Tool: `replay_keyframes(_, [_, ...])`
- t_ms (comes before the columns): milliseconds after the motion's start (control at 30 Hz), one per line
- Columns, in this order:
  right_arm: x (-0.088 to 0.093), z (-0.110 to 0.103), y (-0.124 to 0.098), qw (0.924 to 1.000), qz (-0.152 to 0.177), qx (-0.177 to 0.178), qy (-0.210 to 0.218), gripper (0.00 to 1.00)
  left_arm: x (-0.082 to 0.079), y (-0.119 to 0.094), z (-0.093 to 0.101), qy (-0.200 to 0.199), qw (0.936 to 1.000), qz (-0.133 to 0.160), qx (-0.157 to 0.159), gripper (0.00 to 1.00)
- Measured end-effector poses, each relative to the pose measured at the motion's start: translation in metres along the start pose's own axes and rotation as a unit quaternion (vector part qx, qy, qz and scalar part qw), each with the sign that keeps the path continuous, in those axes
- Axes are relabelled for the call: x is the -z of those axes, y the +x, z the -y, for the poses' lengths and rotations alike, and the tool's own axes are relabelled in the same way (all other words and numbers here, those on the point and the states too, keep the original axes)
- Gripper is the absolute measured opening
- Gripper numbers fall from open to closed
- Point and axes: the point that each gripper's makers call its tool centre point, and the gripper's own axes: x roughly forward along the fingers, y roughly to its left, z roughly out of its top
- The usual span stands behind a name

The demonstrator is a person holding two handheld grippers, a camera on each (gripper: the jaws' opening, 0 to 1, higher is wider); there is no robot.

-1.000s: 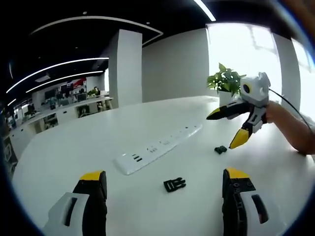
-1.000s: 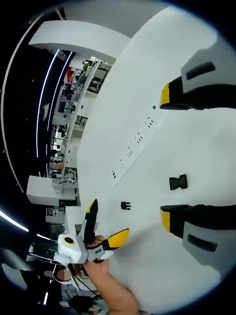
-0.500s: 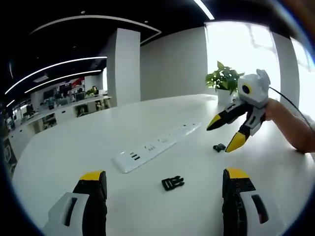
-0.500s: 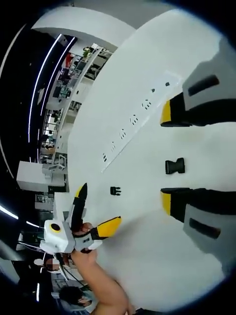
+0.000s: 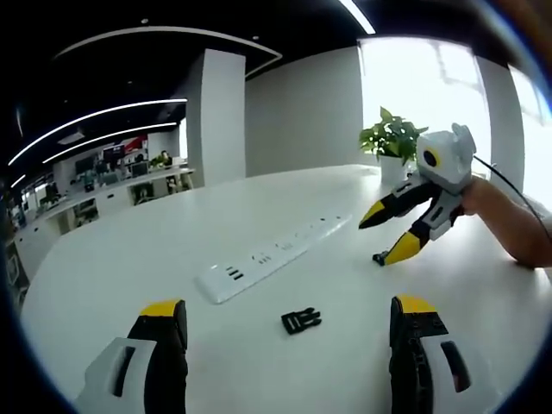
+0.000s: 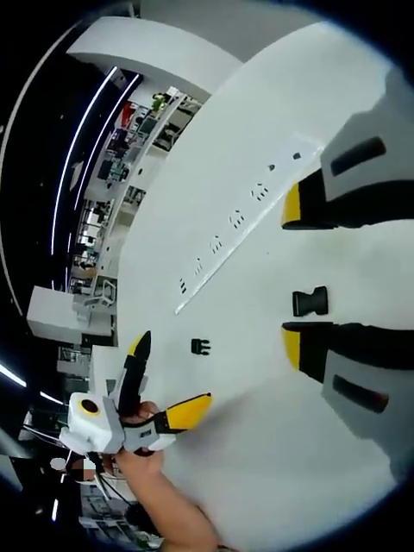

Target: Snap the two parts of the plastic buckle together until the buckle closes and remains connected.

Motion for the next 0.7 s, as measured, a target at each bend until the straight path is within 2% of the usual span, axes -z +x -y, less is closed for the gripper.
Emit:
replay_keyframes(200, [0.004, 0.0, 0.004, 0.9999, -0.012, 0.006, 0.0, 0.43, 0.0, 0.0, 0.001, 0.0, 1.0, 0.0, 0.001, 0.99])
replay_keyframes(433, [0.009, 0.018, 0.005, 0.999, -0.017, 0.041, 0.009, 0.43, 0.0, -0.001, 0.002, -0.002, 1.0, 0.002, 0.002, 0.99])
replay_keyframes(700, [0.014, 0.035, 0.001, 0.9974, -0.024, 0.064, 0.023, 0.41, 0.0, 0.0, 0.002, -0.001, 1.0, 0.001, 0.003, 0.99])
